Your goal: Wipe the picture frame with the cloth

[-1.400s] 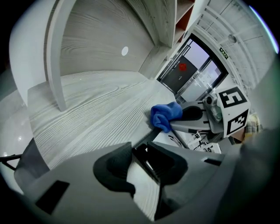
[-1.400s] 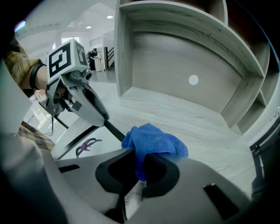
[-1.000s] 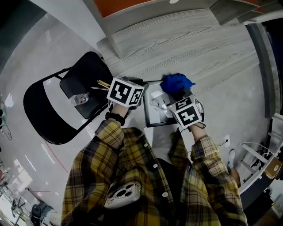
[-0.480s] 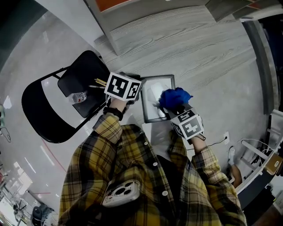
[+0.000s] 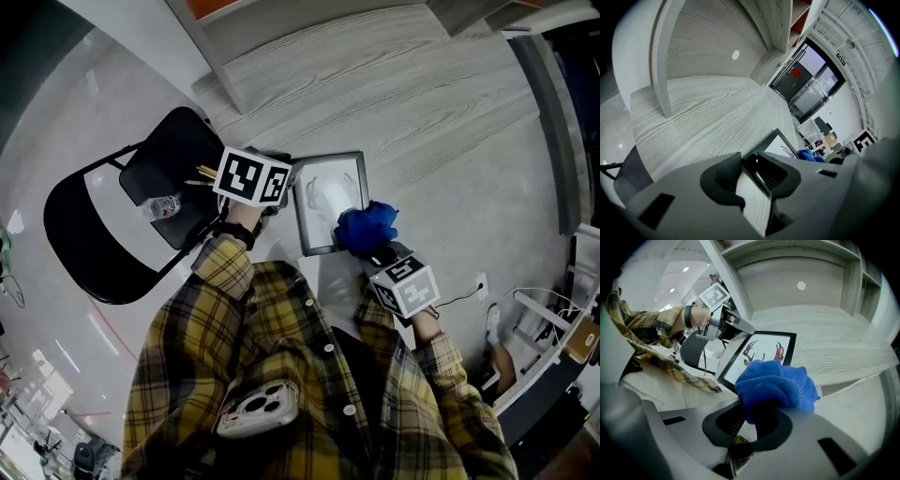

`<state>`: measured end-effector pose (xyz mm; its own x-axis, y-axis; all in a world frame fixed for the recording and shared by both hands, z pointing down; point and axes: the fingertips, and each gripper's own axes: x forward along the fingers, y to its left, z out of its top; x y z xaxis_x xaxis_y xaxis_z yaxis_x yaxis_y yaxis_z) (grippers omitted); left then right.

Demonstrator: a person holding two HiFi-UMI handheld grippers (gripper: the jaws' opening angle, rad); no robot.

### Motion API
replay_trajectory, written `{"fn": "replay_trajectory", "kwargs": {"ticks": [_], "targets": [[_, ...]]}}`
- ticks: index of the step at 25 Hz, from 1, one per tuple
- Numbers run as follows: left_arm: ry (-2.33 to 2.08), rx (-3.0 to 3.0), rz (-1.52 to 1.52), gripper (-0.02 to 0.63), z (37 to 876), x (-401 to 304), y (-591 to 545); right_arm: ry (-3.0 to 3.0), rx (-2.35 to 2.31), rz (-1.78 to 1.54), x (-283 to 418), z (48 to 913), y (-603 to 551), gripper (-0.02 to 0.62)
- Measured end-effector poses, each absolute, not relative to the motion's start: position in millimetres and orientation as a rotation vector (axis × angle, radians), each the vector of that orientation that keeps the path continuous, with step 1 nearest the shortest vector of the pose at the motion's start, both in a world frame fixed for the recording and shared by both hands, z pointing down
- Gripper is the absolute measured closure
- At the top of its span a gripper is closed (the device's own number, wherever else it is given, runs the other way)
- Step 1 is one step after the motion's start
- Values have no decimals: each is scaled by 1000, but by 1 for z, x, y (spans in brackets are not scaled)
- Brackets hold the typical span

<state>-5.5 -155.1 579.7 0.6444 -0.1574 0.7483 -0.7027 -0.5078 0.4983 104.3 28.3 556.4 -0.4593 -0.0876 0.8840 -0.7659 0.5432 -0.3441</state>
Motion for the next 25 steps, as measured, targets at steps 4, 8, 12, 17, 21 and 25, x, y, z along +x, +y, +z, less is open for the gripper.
{"fn": "replay_trajectory", "kwargs": {"ticks": [4,8,12,17,21,25], "targets": [[-669,2024,817,494,582,-7,-155,-1999,816,896,96,524,-7,551],[-669,2026,826,494,583,-6,-155,-2127,878,780,79,490,-70,551],[-674,2028,821,494,582,-5,-155,-2137,879,723,64,503,-121,551],[-679,2027,811,494,581,-4,-153,-2000,828,673,55,561,-140,551],[-676,2029,805,494,580,-4,-154,-1946,816,653,53,572,-133,551],[-683,2026,796,494,580,-5,-154,-1919,757,705,51,576,-112,551]]}}
